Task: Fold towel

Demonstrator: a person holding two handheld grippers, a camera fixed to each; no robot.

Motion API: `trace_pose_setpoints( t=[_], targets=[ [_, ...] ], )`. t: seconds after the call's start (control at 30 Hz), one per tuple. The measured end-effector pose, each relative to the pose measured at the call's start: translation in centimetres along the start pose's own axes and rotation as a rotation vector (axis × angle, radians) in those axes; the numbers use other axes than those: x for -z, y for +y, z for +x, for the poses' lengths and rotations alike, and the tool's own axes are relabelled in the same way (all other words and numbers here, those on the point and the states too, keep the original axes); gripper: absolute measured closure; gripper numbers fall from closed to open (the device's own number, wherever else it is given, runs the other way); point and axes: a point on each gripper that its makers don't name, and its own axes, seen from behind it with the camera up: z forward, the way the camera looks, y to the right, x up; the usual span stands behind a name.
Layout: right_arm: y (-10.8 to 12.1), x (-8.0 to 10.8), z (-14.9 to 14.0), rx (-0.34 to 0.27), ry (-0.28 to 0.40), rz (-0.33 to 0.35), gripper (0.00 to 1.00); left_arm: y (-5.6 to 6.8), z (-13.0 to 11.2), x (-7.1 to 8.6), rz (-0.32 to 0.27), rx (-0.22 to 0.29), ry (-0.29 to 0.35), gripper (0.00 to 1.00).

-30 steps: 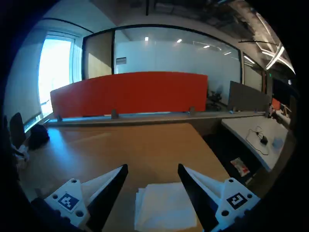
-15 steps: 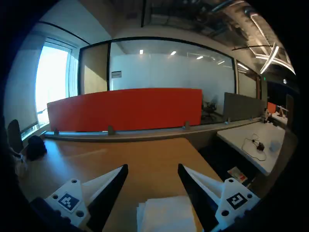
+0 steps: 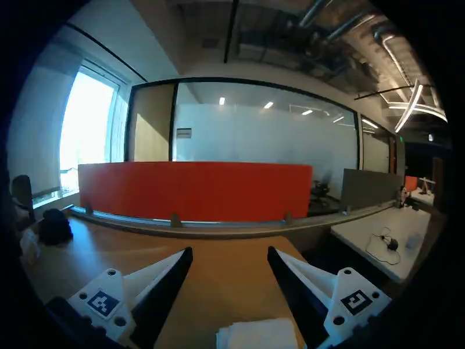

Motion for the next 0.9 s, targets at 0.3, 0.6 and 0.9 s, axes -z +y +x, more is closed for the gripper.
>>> trace_pose_setpoints(
  t=[0.3,0.6,0.9],
  targets=[
    [-2.8,0.2,1.6,-0.010,0.027,0.019,0.00,-0.8,1.3,-0.1,0.014,0.019,0.043,0.31],
    [-8.0,0.2,2.7,-0.022,0.050,0.056,0.00,-0.9,2.3,0.0,0.008,0.037,0.073,0.31],
    [-12.3,0.5,3.6,-0.001,0.056,0.074,0.00,-1.4,2.9,0.1,0.013,0.069,0.106,0.31]
  ],
)
